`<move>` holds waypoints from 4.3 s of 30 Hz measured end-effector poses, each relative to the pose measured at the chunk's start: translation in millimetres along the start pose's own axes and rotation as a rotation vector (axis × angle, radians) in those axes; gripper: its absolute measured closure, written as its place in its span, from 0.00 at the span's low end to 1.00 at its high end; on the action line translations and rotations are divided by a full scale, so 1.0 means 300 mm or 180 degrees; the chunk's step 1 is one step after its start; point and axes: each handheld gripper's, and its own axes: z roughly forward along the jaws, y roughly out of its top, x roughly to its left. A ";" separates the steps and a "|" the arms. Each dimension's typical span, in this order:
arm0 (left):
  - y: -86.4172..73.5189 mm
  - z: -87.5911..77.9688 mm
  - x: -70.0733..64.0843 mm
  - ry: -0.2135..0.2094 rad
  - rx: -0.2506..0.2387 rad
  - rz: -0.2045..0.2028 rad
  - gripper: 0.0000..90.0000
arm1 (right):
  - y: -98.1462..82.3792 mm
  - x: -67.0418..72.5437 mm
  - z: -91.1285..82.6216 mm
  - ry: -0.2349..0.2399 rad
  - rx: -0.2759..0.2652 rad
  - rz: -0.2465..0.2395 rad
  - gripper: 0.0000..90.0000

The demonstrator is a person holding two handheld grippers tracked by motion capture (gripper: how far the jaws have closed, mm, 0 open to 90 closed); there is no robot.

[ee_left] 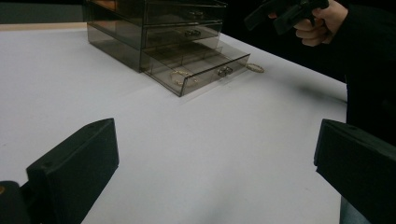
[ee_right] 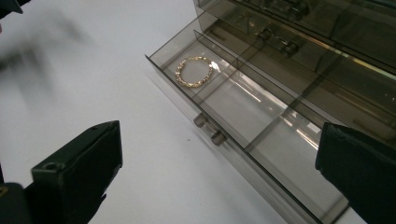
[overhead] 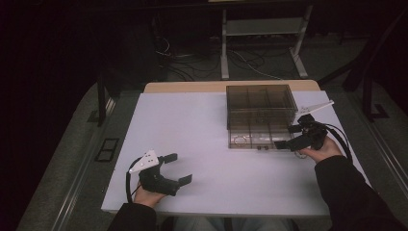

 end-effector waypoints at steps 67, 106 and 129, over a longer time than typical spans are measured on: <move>-0.003 0.005 -0.004 -0.0022 0.0022 -0.0004 0.00 | -0.237 -0.114 0.019 -0.0479 0.0408 0.0190 0.70; -0.003 0.007 -0.005 -0.0033 0.0013 -0.0017 0.00 | -0.224 -0.117 -0.070 -0.0346 0.0280 0.0320 0.94; -0.003 0.004 -0.004 -0.0030 0.0004 -0.0012 0.00 | -0.082 -0.080 -0.140 -0.0260 0.0188 0.0127 0.94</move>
